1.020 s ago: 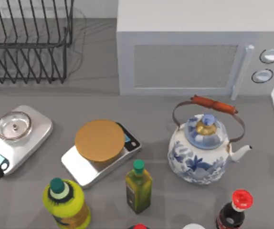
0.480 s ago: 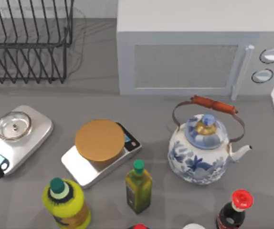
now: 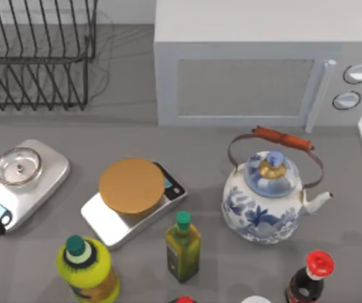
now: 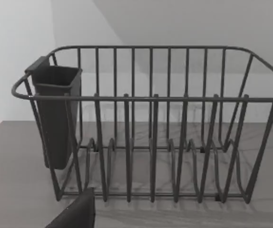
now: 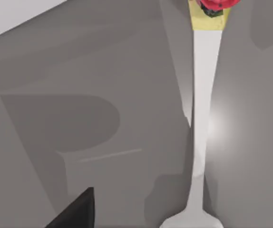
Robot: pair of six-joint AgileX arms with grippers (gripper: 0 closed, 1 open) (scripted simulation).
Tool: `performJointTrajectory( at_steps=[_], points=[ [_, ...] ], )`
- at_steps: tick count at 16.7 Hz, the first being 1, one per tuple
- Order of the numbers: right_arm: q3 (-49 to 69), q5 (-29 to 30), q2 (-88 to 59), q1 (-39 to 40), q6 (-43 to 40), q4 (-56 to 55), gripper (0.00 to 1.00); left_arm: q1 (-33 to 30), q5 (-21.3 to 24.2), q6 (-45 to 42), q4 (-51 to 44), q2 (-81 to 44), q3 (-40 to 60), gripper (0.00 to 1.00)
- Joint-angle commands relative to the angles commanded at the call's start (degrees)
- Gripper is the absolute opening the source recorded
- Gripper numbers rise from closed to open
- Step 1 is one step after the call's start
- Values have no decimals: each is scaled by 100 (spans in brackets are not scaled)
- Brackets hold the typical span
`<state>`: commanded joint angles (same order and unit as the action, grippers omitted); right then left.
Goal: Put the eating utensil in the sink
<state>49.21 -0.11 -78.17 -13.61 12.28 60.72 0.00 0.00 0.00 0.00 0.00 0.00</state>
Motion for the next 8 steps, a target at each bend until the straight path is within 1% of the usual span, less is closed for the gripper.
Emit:
performJointTrajectory(
  at_steps=[5,8],
  points=[
    [-27,-2,11,26,-4,-29,100,0,0,0,0,0,0,100],
    [-259,-1,-182,16,15,-422,100,0,0,0,0,0,0,100]
  ],
)
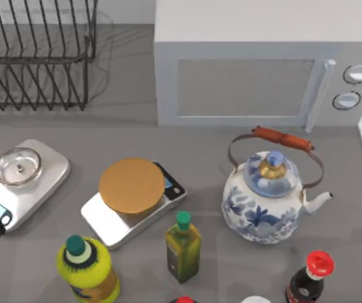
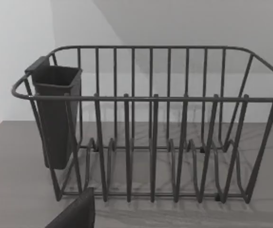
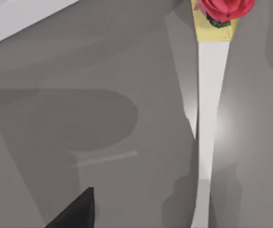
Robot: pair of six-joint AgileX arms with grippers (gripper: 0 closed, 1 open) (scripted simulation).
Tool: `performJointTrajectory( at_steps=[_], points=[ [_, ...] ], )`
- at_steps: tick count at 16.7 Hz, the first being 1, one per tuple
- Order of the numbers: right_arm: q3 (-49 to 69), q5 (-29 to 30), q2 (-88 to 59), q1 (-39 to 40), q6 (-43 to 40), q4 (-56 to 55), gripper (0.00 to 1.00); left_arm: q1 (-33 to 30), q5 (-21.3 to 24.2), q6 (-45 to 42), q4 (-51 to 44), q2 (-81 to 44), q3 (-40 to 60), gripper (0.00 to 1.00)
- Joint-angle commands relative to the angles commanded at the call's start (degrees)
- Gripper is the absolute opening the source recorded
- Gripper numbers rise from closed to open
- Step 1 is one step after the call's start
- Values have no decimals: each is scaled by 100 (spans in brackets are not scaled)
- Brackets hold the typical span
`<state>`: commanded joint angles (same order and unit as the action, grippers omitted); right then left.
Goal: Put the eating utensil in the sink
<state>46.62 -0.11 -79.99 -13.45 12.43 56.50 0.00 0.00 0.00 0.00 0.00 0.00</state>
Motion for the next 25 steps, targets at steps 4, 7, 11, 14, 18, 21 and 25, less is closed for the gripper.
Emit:
performJointTrajectory(
  at_steps=[4,7,11,14,18,21,25],
  points=[
    [-614,-1,-563,5,18,-1241,100,0,0,0,0,0,0,100],
    [-1044,-1,-954,10,30,-2053,100,0,0,0,0,0,0,100],
    [-1207,-1,-1111,13,34,-2338,100,0,0,0,0,0,0,100],
    [-1207,-1,-1111,13,34,-2338,92,0,0,0,0,0,0,100],
    [-1207,-1,-1111,13,34,-2338,62,0,0,0,0,0,0,100],
    [-1207,-1,-1111,13,34,-2338,40,0,0,0,0,0,0,100],
    [-1207,-1,-1111,13,34,-2338,10,0,0,0,0,0,0,100]
  ],
)
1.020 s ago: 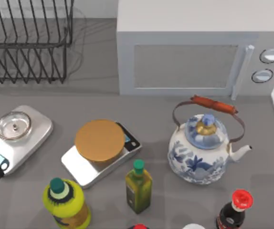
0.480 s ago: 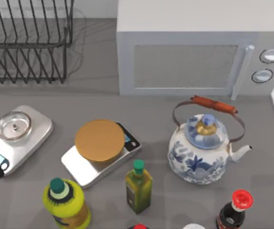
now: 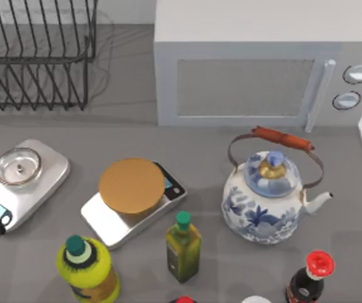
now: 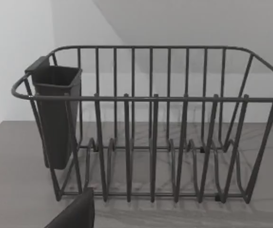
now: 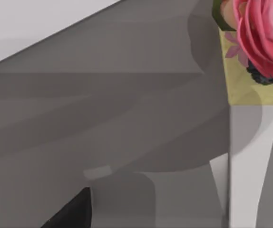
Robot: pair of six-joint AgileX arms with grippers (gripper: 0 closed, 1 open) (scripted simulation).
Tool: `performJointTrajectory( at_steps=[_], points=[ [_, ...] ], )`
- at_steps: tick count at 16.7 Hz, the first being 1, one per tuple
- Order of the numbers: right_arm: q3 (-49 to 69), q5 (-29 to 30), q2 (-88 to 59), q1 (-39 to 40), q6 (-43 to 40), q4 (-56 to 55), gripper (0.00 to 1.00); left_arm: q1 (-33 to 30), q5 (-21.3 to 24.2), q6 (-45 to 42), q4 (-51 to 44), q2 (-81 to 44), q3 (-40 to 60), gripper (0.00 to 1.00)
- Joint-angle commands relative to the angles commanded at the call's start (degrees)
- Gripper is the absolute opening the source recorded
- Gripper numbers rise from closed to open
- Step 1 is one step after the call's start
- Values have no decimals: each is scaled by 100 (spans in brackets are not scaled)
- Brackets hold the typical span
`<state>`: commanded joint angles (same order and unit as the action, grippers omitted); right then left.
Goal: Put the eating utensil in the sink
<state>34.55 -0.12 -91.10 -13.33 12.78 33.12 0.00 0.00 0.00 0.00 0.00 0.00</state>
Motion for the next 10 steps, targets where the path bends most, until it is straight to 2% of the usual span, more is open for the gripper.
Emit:
performJointTrajectory(
  at_steps=[1,2,9,10],
  points=[
    [0,0,0,0,0,0,2,0,0,0,0,0,0,100],
    [0,0,0,0,0,0,0,0,0,0,0,0,0,100],
    [0,0,0,0,0,0,0,0,0,0,0,0,0,100],
    [222,62,420,9,3,458,0,0,0,0,0,0,0,100]
  ],
)
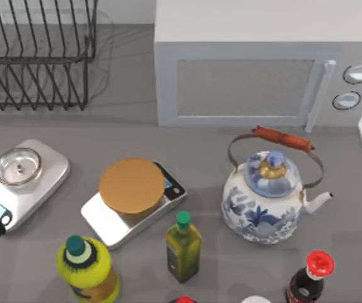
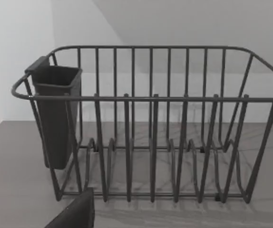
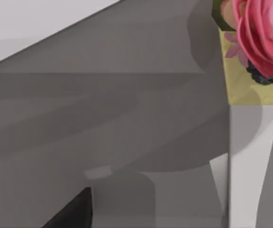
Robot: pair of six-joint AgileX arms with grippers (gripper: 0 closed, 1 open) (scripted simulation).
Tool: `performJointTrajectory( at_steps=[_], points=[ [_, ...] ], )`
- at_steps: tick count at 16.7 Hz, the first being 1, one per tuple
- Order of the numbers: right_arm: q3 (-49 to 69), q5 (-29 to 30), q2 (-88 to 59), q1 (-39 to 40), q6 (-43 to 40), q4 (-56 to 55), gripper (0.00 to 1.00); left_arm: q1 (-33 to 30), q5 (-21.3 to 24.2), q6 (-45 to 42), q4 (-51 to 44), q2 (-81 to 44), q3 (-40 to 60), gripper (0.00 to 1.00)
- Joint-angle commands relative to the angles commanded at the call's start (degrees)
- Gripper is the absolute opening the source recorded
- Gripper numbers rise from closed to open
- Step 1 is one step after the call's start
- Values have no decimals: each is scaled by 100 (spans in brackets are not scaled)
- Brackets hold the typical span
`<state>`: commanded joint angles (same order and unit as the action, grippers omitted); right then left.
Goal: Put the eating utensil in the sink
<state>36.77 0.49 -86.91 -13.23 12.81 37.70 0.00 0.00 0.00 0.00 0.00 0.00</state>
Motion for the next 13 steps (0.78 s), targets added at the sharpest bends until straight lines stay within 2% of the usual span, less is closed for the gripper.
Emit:
performJointTrajectory(
  at_steps=[4,10,13],
  points=[
    [331,5,136,-8,-5,425,0,0,0,0,0,0,0,100],
    [1351,2,754,-23,-33,2247,0,0,0,0,0,0,0,100],
    [1635,1,993,-27,-42,2635,0,0,0,0,0,0,0,100]
  ],
)
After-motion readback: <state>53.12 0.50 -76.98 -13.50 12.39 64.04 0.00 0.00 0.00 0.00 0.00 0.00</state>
